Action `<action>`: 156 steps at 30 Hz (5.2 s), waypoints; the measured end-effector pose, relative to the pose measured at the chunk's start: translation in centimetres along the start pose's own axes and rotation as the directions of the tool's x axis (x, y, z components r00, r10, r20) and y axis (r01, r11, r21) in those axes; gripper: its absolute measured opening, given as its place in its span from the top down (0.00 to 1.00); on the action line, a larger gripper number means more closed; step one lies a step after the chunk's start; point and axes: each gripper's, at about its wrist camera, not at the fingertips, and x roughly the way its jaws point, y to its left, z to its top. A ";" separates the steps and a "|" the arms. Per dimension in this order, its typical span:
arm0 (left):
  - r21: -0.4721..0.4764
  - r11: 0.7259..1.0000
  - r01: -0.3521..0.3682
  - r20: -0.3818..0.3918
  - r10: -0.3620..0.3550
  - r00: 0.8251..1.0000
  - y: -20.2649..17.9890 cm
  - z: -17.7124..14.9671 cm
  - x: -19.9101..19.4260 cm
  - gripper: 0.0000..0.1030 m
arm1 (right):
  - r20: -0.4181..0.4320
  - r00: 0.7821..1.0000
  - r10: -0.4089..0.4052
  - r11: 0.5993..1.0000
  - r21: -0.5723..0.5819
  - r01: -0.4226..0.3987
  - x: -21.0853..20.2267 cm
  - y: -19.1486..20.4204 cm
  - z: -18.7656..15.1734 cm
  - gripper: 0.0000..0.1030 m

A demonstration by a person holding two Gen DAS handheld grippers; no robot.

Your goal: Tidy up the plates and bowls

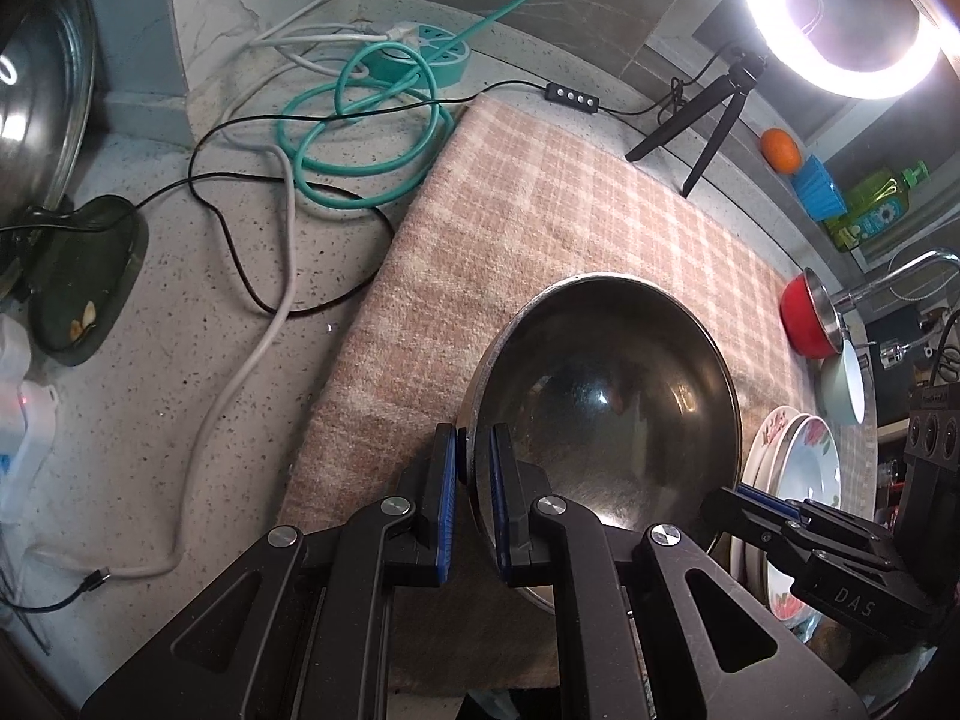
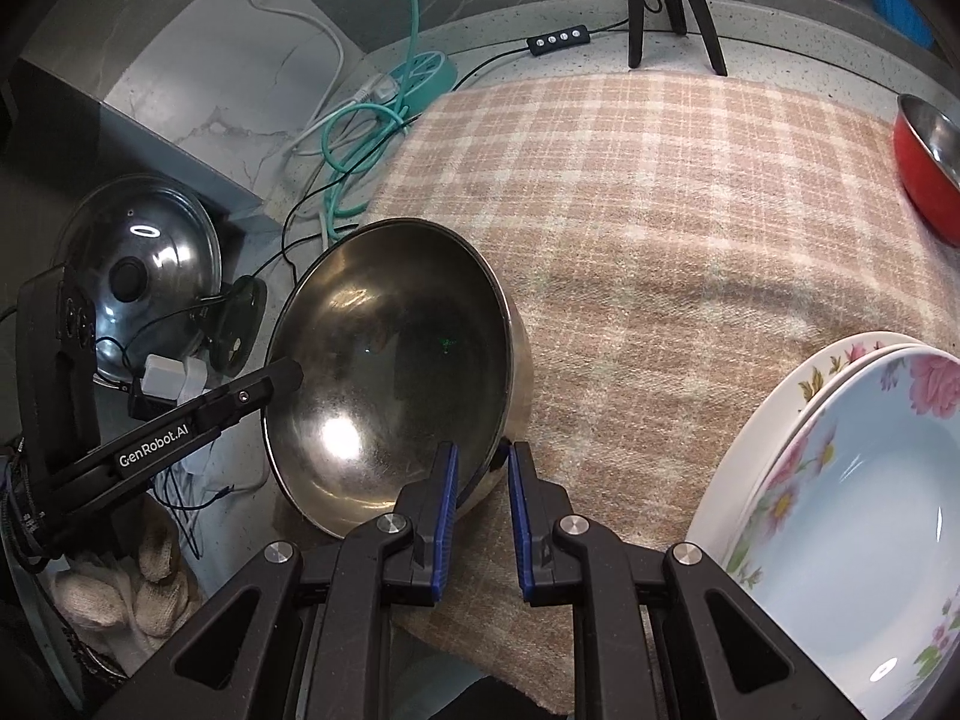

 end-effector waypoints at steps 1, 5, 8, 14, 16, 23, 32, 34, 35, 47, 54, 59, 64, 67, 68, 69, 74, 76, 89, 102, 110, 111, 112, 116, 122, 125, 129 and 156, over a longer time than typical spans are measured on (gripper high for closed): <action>0.001 1.000 0.000 -0.001 0.000 1.000 -0.1 0.0 0.0 0.91 | 0.001 1.000 -0.001 1.000 0.001 0.001 0.0 -0.1 0.0 0.85; 0.000 1.000 -0.001 -0.008 0.001 1.000 0.0 -0.2 0.1 0.91 | 0.005 1.000 -0.001 1.000 0.003 0.001 0.0 -0.1 0.1 0.85; 0.006 1.000 -0.006 -0.009 0.006 1.000 -0.1 -0.4 0.1 0.91 | 0.007 1.000 -0.001 1.000 0.004 0.001 0.0 -0.2 0.2 0.85; 0.002 1.000 -0.002 -0.023 0.002 1.000 -0.1 -0.5 0.2 0.91 | 0.006 1.000 0.015 1.000 0.006 -0.015 0.0 -0.4 0.2 0.85; 0.004 1.000 -0.002 -0.027 0.003 1.000 -0.2 -0.5 0.2 0.86 | 0.006 1.000 0.020 1.000 0.008 -0.020 -0.1 -0.5 0.2 0.85; 0.005 1.000 -0.024 -0.015 0.024 1.000 -0.6 -0.4 -0.2 0.86 | 0.015 0.999 0.046 0.999 0.019 -0.046 -1.0 -1.4 0.1 0.85; -0.020 0.999 -0.026 0.049 0.027 0.998 -1.4 0.1 -2.5 0.86 | 0.074 0.997 0.038 0.997 0.063 -0.043 -4.4 -4.6 0.4 0.85; -0.021 1.000 -0.021 0.068 0.023 0.997 -2.1 0.3 -3.0 0.86 | 0.091 0.995 0.044 0.996 0.073 -0.051 -5.4 -5.5 0.5 0.85; -0.018 1.000 -0.021 0.079 0.023 0.997 -2.5 0.4 -3.3 0.86 | 0.100 0.994 0.047 0.996 0.075 -0.055 -5.9 -5.9 0.5 0.85; 0.035 0.998 0.060 0.108 -0.064 0.992 -9.8 1.3 -2.8 0.86 | 0.202 0.979 -0.027 0.993 0.115 0.004 -12.1 -13.2 1.4 0.85; 0.087 0.989 0.124 0.092 -0.131 0.987 -15.6 1.8 -1.3 0.86 | 0.250 0.966 -0.074 0.989 0.139 0.040 -15.3 -18.0 2.7 0.83; 0.117 0.980 0.162 0.081 -0.172 0.982 -19.5 2.5 0.3 0.86 | 0.283 0.953 -0.110 0.987 0.147 0.071 -17.3 -21.3 4.1 0.79; 0.150 0.972 0.183 0.066 -0.194 0.979 -22.9 3.1 1.6 0.86 | 0.298 0.942 -0.157 0.980 0.164 0.111 -18.3 -24.4 5.9 0.79; 0.171 0.967 0.191 0.056 -0.203 0.978 -24.8 3.4 2.4 0.71 | 0.298 0.939 -0.172 0.978 0.169 0.125 -18.5 -26.0 6.7 0.79; 0.176 0.966 0.191 0.056 -0.204 0.977 -25.3 3.6 2.6 0.70 | 0.300 0.937 -0.179 0.977 0.169 0.132 -18.6 -26.4 7.0 0.79; 0.187 0.964 0.192 0.054 -0.205 0.977 -26.0 3.7 2.9 0.70 | 0.301 0.935 -0.187 0.975 0.171 0.140 -18.7 -26.8 7.4 0.78; 0.220 0.959 0.179 0.042 -0.193 0.980 -28.6 4.6 4.9 0.70 | 0.305 0.925 -0.227 0.970 0.158 0.187 -18.4 -28.1 8.7 0.78; 0.223 0.959 0.174 0.032 -0.185 0.982 -29.5 4.9 6.0 0.70 | 0.301 0.920 -0.251 0.966 0.141 0.217 -17.9 -28.4 9.3 0.78; 0.204 0.962 0.181 -0.027 -0.180 0.983 -32.3 6.9 11.1 0.70 | 0.247 0.924 -0.293 0.955 0.117 0.271 -14.4 -30.1 12.4 0.78; 0.187 0.967 0.175 -0.058 -0.167 0.984 -32.6 7.6 13.2 0.70 | 0.195 0.933 -0.303 0.952 0.114 0.285 -12.3 -31.3 14.0 0.78; 0.187 0.967 0.170 -0.065 -0.161 0.985 -32.7 7.8 13.8 0.76 | 0.170 0.940 -0.294 0.954 0.119 0.277 -11.6 -31.7 14.6 0.79; 0.190 0.967 0.170 -0.068 -0.159 0.985 -32.8 7.8 13.8 0.78 | 0.168 0.941 -0.294 0.954 0.116 0.277 -11.5 -31.7 14.7 0.79; 0.195 0.967 0.167 -0.068 -0.156 0.985 -32.8 7.8 13.9 0.80 | 0.165 0.942 -0.293 0.954 0.113 0.277 -11.4 -31.6 14.7 0.80; 0.206 0.965 0.163 -0.067 -0.152 0.986 -33.1 7.7 14.0 0.86 | 0.159 0.944 -0.289 0.956 0.104 0.275 -11.1 -31.3 14.8 0.85; 0.223 0.962 0.160 -0.066 -0.148 0.987 -33.4 7.6 14.3 0.90 | 0.149 0.948 -0.282 0.958 0.101 0.270 -10.7 -31.1 14.8 0.91; 0.230 0.960 0.158 -0.067 -0.146 0.987 -33.5 7.5 14.3 0.90 | 0.145 0.946 -0.289 0.956 0.098 0.276 -10.3 -30.9 14.8 0.92; 0.232 0.961 0.152 -0.063 -0.142 0.988 -33.6 7.5 14.2 0.90 | 0.148 0.944 -0.296 0.954 0.100 0.283 -10.3 -30.7 14.8 0.93; 0.242 0.953 0.182 0.022 -0.193 0.981 -29.1 6.1 6.2 0.90 | 0.207 0.946 -0.248 0.968 0.078 0.237 -13.9 -23.9 11.7 0.93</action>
